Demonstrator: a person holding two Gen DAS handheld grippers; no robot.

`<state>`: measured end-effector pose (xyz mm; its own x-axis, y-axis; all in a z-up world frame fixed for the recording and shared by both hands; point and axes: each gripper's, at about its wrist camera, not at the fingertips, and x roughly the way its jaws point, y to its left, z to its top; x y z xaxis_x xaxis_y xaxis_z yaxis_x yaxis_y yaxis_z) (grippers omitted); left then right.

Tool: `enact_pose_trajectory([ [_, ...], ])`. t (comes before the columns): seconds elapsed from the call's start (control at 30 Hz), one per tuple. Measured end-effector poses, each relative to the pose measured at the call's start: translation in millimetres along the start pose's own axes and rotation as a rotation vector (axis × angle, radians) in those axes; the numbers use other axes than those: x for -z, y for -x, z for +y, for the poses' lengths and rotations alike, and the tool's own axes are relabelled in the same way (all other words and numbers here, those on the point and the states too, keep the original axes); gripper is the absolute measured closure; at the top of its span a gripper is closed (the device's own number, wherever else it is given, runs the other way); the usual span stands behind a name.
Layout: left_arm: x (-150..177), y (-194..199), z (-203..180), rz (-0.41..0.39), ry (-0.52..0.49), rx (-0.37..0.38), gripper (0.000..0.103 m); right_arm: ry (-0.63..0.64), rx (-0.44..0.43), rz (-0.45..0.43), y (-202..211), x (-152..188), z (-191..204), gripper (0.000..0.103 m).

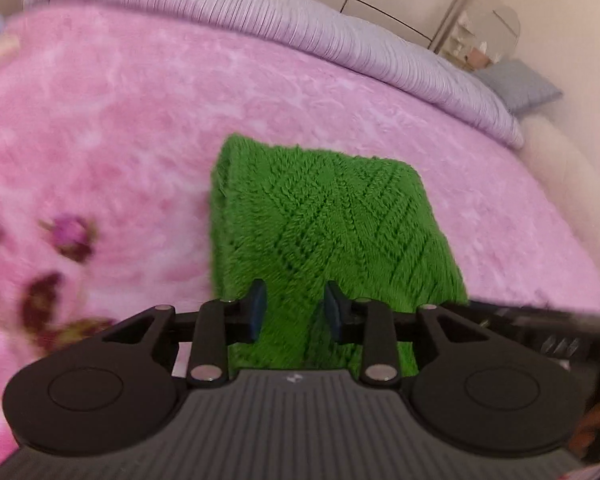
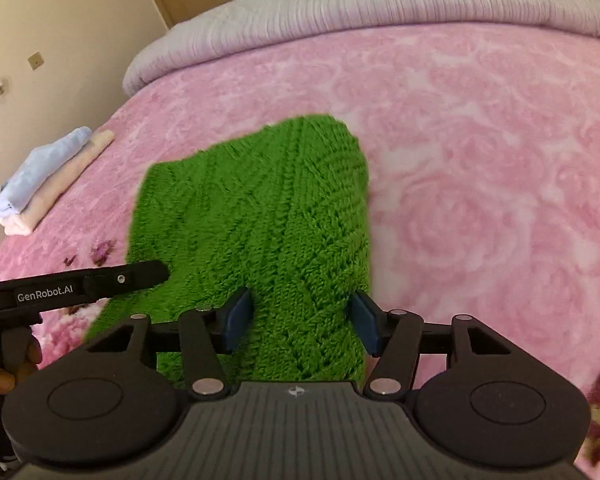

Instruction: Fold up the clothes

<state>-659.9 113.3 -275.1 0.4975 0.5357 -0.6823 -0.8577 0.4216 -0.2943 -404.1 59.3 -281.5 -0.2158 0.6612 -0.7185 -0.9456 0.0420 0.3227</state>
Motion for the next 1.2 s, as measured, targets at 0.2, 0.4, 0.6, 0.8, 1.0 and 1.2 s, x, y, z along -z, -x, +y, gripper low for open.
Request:
enact_pose_trajectory([
  [0.2,33.7,48.2,-21.9,-0.032,-0.018,0.113,0.079,0.019,-0.03,-0.088,51.3,22.8,5.3,0.047],
  [0.4,77.8,43.1,-26.0,-0.013,0.014,0.034,0.075,0.051,-0.036,-0.006,50.1,66.3,12.6,0.054],
  [0.6,74.5,60.2,-33.5,0.004,0.019,-0.005,0.078,0.054,0.006,0.004,49.7,72.6,16.8,0.054],
  [0.8,85.9,58.4,-34.1,0.028,0.031,-0.014,0.077,0.057,0.042,0.005,54.7,78.3,26.4,0.054],
  [1.0,85.0,71.4,-34.7,0.014,0.053,0.0,0.076,0.055,0.057,0.01,54.8,79.0,30.0,0.054],
  [1.2,58.2,82.8,-42.3,-0.055,0.01,0.05,0.076,0.047,0.041,-0.066,70.4,65.0,34.1,0.053],
])
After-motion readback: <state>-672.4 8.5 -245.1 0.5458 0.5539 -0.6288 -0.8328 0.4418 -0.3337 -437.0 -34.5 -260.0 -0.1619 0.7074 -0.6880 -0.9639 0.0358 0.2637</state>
